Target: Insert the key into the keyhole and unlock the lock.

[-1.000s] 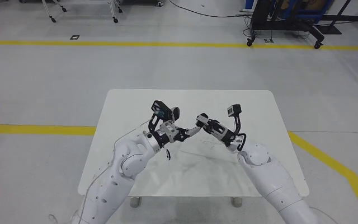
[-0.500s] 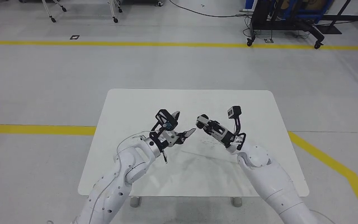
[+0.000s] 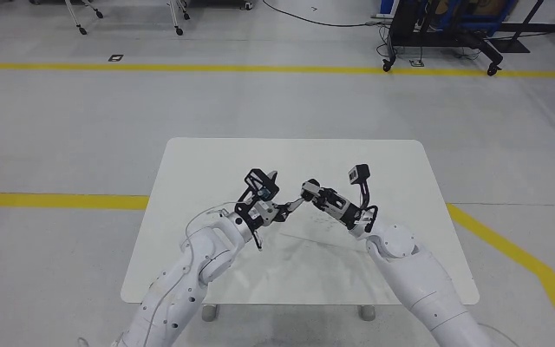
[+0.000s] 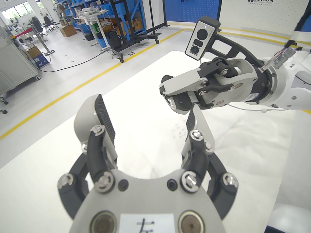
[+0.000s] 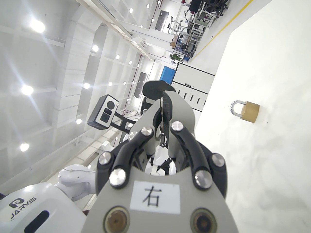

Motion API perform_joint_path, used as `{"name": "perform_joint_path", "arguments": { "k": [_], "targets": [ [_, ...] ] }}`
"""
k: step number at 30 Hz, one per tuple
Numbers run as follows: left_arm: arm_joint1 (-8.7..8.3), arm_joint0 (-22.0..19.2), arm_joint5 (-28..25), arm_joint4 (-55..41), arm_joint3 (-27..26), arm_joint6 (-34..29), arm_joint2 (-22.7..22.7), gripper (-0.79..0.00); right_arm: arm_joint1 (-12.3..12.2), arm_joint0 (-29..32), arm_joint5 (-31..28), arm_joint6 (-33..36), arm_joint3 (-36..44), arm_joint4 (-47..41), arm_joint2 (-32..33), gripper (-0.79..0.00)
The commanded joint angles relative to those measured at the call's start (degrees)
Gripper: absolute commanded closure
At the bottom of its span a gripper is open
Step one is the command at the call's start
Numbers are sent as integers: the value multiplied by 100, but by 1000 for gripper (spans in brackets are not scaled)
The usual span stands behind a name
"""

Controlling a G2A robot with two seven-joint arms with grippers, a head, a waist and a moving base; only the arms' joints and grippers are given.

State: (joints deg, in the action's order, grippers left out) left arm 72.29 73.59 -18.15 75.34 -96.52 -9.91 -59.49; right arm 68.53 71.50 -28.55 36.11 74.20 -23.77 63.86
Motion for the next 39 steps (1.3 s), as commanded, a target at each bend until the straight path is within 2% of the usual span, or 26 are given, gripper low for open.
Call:
{"name": "perform_joint_path", "arguments": {
  "k": [1, 19, 24, 28, 30, 31, 32, 35, 37, 39],
  "targets": [
    [1, 7, 86, 79, -1, -27, -1, -563, 4, -7, 9, 29, -3, -9, 1, 0],
    [22, 47, 475, 369, -19, 125, -26, -511, 29, 0, 64, 211, -4, -110, 74, 0],
    [31, 67, 599, 356, -23, 151, -68, -533, 35, 2, 68, 240, -1, -125, 94, 0],
    [48, 93, 645, 43, -33, 167, -131, -600, 42, 19, -16, 183, 17, -203, 151, 0],
    [68, 120, 613, -522, -49, 203, -215, -683, 46, 28, -86, 126, 17, -233, 186, 0],
    [79, 132, 555, -892, -58, 217, -266, -760, 49, 32, -123, 109, 20, -236, 196, 0],
    [89, 141, 498, -1293, -60, 216, -333, -785, 52, 36, -171, 85, 21, -241, 208, 0],
    [130, 185, 196, -3150, 7, 75, -561, -785, 63, 46, -269, 36, 14, -243, 217, 0],
    [140, 161, -5, -4300, 114, -228, -718, -785, 71, 47, -322, 22, 3, -239, 215, 0],
    [139, 116, 16, -5135, 251, -607, -849, -785, 79, 43, -392, 6, -9, -224, 215, 0]
  ]
}}
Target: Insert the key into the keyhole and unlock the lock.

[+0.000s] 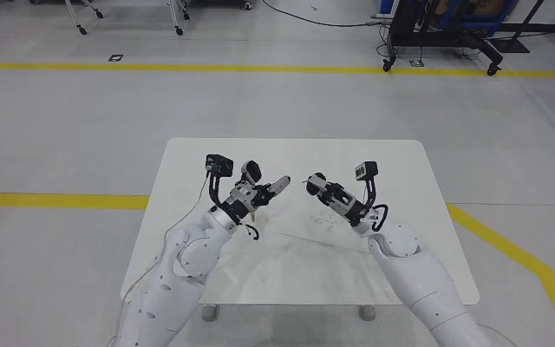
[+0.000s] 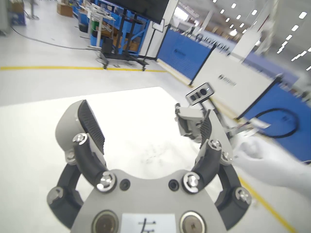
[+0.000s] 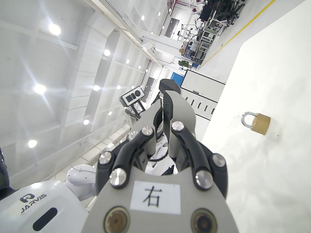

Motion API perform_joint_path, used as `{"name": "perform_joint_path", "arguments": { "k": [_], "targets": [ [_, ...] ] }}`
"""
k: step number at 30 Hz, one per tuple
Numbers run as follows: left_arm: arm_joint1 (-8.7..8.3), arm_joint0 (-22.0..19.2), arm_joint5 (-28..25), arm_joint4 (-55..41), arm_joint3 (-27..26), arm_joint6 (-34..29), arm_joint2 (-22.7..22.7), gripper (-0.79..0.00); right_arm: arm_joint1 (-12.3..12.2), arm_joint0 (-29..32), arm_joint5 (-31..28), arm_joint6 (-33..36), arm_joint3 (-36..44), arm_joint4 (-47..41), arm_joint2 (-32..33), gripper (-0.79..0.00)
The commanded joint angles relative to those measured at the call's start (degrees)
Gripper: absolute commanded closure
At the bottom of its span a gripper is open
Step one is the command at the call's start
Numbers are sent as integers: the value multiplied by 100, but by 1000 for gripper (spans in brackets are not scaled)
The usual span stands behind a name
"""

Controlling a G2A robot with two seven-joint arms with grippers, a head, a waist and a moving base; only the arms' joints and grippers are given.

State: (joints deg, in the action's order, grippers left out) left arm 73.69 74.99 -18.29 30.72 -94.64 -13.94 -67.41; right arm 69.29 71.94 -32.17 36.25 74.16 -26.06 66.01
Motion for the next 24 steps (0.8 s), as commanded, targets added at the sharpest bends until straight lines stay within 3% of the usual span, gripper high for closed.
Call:
{"name": "perform_joint_path", "arguments": {
  "k": [1, 6, 9, 11, 13, 14, 16, 24],
  "targets": [
    [4, -38, 36, -1123, 115, -388, -82, -785, 6, -8, -79, -13, -10, 50, -5, 0],
    [19, -193, 122, -2737, 433, -1313, -118, -785, 34, -35, -366, -10, -40, 136, -52, 0],
    [37, -265, 103, -3377, 612, -1623, -72, -659, 42, -73, -494, 0, -71, 208, -51, 0],
    [43, -346, 106, -3573, 736, -1795, -38, -628, 45, -92, -543, 19, -97, 251, -48, 0],
    [52, -417, 100, -3633, 846, -1906, 36, -560, 49, -117, -501, 53, -120, 285, -66, 0],
    [51, -466, 110, -3478, 892, -1927, 80, -468, 51, -135, -443, 101, -146, 341, -93, 0],
    [66, -517, 123, -3384, 943, -1900, 184, -379, 62, -162, -353, 185, -156, 321, -154, 0],
    [94, -645, 216, -3137, 1083, -1794, 391, -336, 83, -248, -265, 404, -269, 299, -234, 0]
  ]
}}
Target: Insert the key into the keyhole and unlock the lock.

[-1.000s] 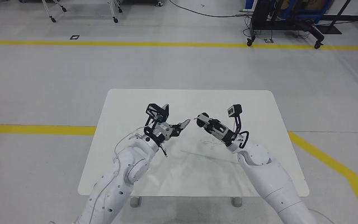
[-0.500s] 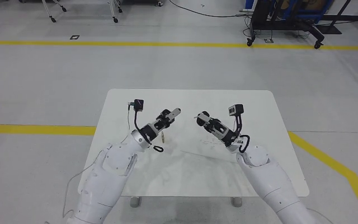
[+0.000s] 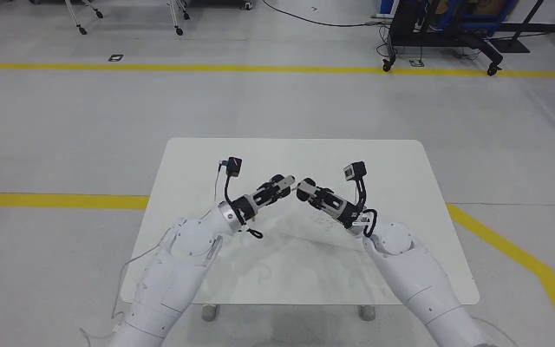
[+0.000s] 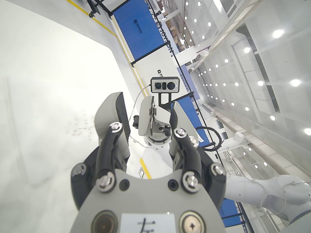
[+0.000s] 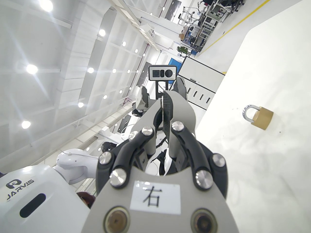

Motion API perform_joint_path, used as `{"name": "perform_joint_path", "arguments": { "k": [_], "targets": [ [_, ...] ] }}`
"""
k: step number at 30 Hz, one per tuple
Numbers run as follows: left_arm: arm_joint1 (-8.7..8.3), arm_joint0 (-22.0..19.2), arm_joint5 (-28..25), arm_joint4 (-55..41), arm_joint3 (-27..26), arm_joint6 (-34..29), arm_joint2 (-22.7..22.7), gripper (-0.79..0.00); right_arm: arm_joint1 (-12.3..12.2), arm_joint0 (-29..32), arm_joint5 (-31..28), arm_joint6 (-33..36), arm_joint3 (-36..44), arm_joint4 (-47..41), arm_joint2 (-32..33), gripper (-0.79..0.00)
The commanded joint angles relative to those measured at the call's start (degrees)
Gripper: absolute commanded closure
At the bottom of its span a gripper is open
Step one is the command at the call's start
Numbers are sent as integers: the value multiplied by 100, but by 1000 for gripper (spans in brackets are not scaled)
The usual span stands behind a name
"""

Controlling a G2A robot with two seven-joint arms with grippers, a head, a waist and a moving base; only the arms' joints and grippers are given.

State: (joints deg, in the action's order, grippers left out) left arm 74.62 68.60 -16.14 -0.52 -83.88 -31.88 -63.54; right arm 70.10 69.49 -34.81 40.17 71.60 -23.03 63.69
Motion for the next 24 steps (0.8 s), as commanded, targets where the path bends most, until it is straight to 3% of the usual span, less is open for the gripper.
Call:
{"name": "perform_joint_path", "arguments": {
  "k": [1, 9, 24],
  "targets": [
    [1, -12, -2, -21, 13, 0, 6, -329, 3, -7, -2, 26, -26, -11, -4, 0],
    [-4, -37, -3, -27, 45, -51, 33, -268, 8, -28, 40, 122, -94, -67, 11, 0],
    [-16, -122, -121, -97, 107, -387, 139, -249, 22, 6, 63, 128, -105, -147, 47, 0]
  ]
}}
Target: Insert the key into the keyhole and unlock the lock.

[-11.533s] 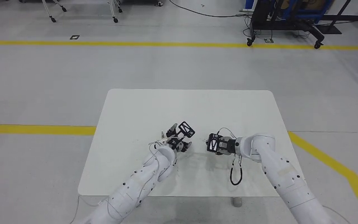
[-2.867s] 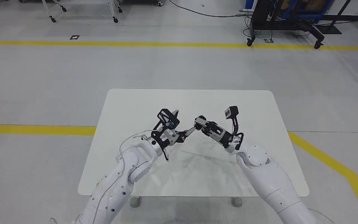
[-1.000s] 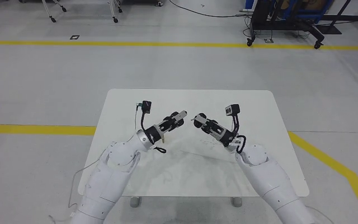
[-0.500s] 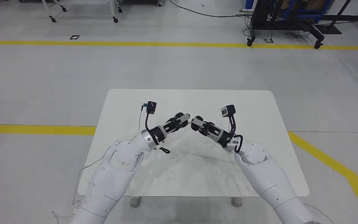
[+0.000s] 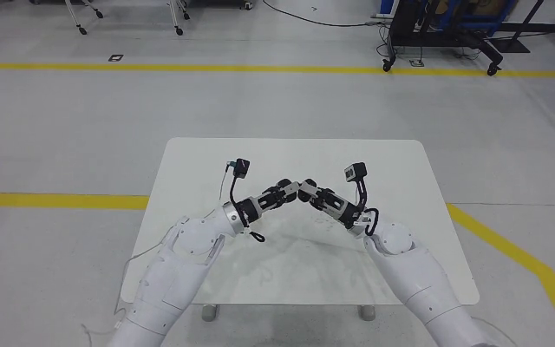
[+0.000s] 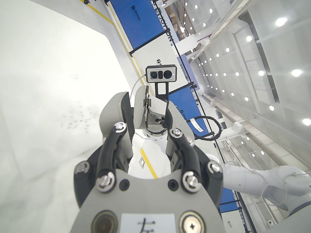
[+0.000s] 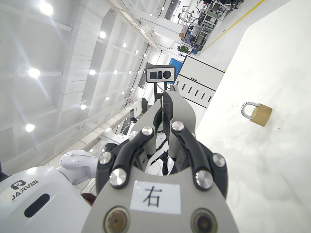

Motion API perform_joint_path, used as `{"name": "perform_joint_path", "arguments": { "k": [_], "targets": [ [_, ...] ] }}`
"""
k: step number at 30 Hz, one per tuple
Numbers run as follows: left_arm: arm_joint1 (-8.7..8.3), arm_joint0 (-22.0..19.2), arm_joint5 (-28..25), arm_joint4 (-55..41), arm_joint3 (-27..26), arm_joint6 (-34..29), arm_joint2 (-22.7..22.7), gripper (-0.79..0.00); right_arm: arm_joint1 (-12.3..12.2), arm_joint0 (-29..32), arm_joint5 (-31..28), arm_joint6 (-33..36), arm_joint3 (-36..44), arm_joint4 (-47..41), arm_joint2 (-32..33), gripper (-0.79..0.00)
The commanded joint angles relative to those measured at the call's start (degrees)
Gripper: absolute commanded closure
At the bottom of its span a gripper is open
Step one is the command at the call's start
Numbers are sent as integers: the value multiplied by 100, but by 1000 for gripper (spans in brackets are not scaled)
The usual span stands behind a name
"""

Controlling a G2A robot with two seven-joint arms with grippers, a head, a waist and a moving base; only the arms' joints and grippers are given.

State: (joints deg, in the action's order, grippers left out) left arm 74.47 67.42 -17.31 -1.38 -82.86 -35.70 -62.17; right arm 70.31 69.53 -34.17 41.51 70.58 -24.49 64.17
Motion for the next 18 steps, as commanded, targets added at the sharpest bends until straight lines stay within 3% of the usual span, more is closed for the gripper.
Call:
{"name": "perform_joint_path", "arguments": {
  "k": [1, 5, 14, 18],
  "targets": [
    [-1, -9, -6, -14, 11, -17, 6, -246, 4, 2, 5, -9, -2, -3, -4, 0],
    [-5, -22, -6, -10, 18, -30, 18, -215, 10, -2, 7, 0, -6, 4, -9, 0],
    [-14, -30, 12, 21, 17, -22, 43, -52, 19, 22, 16, -29, 14, 4, 8, 0],
    [-19, -30, 11, 49, -4, 6, 40, -43, 17, 51, 14, 8, 42, 7, 17, 0]
  ]
}}
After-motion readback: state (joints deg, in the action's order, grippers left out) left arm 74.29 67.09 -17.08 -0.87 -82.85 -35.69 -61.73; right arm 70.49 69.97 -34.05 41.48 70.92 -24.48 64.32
